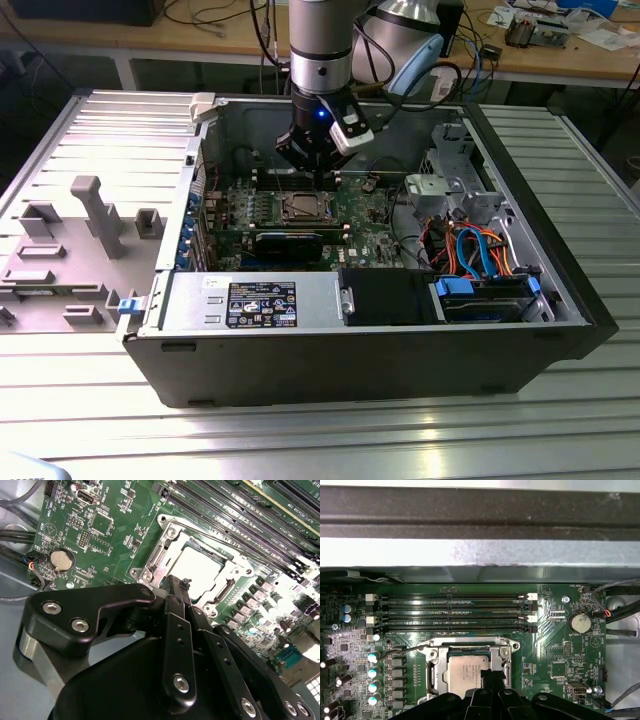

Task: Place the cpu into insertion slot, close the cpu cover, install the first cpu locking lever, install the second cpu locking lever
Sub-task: 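Install the first cpu locking lever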

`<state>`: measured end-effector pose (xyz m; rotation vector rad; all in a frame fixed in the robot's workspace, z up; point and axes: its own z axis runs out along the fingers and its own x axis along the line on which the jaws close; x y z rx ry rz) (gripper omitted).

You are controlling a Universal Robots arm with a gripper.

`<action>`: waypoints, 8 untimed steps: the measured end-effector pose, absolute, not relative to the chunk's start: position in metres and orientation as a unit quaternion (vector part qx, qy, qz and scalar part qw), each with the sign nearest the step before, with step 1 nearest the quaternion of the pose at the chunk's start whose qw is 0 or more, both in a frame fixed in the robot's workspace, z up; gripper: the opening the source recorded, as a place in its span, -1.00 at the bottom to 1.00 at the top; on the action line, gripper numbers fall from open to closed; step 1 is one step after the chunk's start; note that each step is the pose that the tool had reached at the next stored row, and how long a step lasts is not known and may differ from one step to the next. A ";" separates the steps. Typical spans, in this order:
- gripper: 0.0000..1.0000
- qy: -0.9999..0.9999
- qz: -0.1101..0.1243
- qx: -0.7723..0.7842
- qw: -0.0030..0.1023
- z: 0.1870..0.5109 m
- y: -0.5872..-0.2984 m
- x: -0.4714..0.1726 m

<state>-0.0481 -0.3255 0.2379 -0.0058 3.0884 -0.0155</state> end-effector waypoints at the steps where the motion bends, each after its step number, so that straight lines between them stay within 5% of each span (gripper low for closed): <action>1: -0.79 1.000 -0.005 -0.003 0.027 0.238 -0.325 -0.048; 8: -0.79 1.000 -0.005 -0.009 0.027 0.238 -0.325 -0.048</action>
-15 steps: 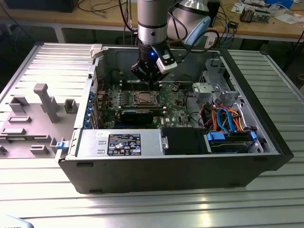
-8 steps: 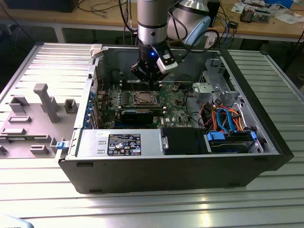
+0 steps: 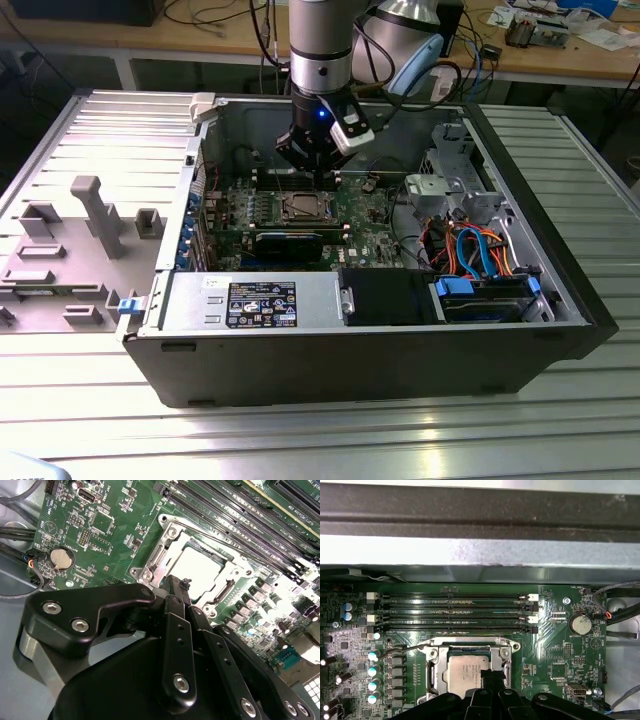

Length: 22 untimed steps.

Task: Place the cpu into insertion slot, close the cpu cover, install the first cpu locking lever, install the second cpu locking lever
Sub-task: 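Install the first cpu locking lever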

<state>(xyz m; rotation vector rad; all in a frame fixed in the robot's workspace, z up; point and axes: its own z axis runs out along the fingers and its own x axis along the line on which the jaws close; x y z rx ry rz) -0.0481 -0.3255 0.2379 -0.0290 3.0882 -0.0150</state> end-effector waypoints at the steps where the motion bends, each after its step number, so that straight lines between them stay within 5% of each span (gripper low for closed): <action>1: -0.79 1.000 -0.005 -0.011 0.027 0.238 -0.325 -0.048; 8: -0.79 1.000 -0.005 -0.012 0.026 0.238 -0.325 -0.048; 14: -0.79 1.000 -0.005 -0.012 -0.003 0.238 -0.326 -0.048; 22: -0.79 1.000 -0.004 -0.012 -0.004 0.238 -0.325 -0.048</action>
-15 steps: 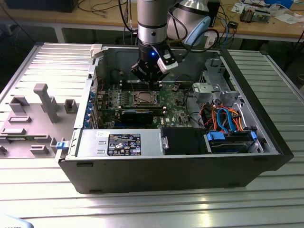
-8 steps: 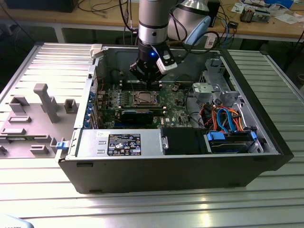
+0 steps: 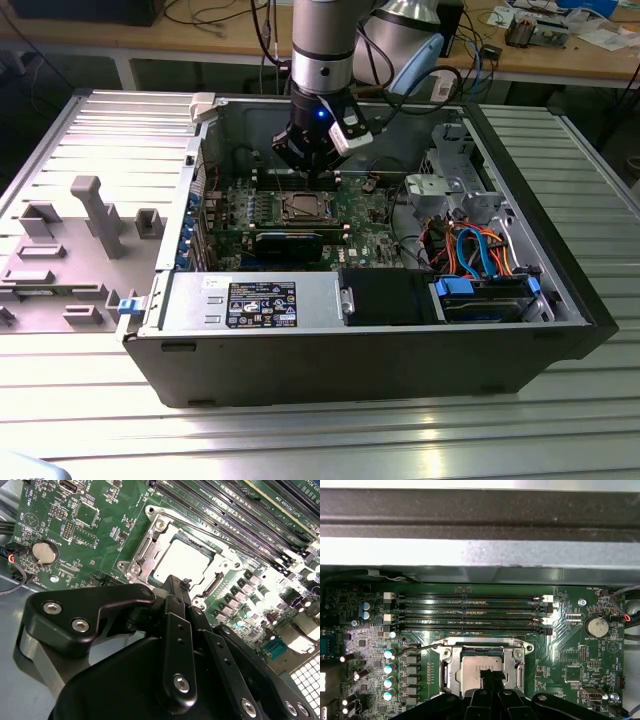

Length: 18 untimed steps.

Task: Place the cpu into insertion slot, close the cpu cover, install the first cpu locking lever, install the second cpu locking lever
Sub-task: 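Install the first cpu locking lever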

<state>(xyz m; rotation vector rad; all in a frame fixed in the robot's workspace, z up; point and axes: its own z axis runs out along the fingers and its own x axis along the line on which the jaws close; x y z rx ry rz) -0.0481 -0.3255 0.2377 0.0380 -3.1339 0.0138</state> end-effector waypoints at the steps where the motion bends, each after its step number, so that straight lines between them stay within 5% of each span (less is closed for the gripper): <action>1: -0.79 -1.000 0.004 0.012 0.004 0.238 -0.325 -0.048; 18: -0.79 -1.000 0.005 0.012 0.004 0.238 -0.325 -0.054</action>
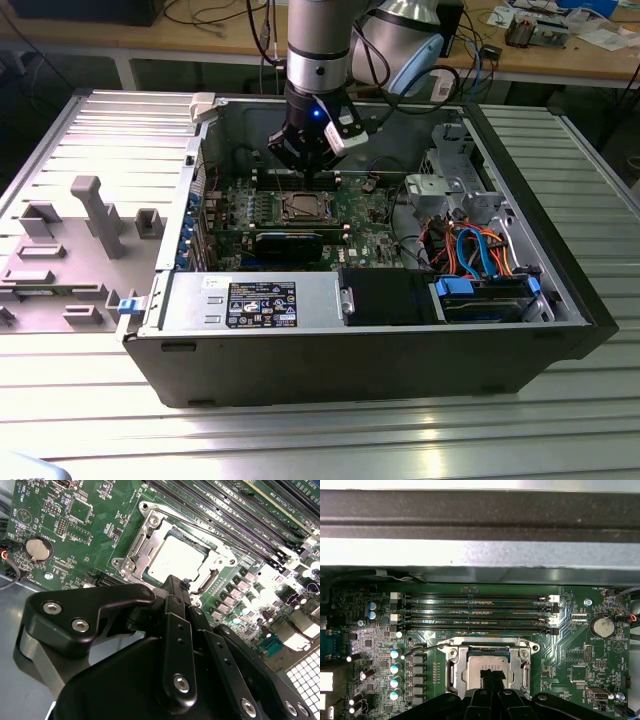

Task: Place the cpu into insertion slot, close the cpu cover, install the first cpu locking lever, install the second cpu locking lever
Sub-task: 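Install the first cpu locking lever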

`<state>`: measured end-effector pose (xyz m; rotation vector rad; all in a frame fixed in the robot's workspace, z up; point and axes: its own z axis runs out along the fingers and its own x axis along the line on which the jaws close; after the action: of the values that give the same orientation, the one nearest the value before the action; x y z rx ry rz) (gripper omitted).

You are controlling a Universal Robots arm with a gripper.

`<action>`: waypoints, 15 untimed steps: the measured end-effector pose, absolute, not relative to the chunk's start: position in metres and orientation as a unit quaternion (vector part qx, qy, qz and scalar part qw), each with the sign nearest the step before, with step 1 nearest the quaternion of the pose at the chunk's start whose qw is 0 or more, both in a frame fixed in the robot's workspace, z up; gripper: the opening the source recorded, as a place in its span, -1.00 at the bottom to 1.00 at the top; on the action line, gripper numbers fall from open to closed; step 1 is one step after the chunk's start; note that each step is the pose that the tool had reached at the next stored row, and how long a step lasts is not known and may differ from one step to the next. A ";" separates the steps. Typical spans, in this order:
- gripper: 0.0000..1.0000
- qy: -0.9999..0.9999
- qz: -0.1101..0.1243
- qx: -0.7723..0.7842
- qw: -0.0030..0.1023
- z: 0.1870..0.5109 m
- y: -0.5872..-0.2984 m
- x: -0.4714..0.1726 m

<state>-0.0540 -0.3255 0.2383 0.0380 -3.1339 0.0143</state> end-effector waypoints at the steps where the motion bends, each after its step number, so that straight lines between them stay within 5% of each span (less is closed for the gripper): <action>1: -0.79 -1.000 0.005 0.012 0.004 0.238 -0.325 -0.054; 15: -0.79 -1.000 0.005 0.012 0.004 0.241 -0.325 -0.056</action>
<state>-0.0565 -0.3255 0.2411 0.0380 -3.1340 0.0146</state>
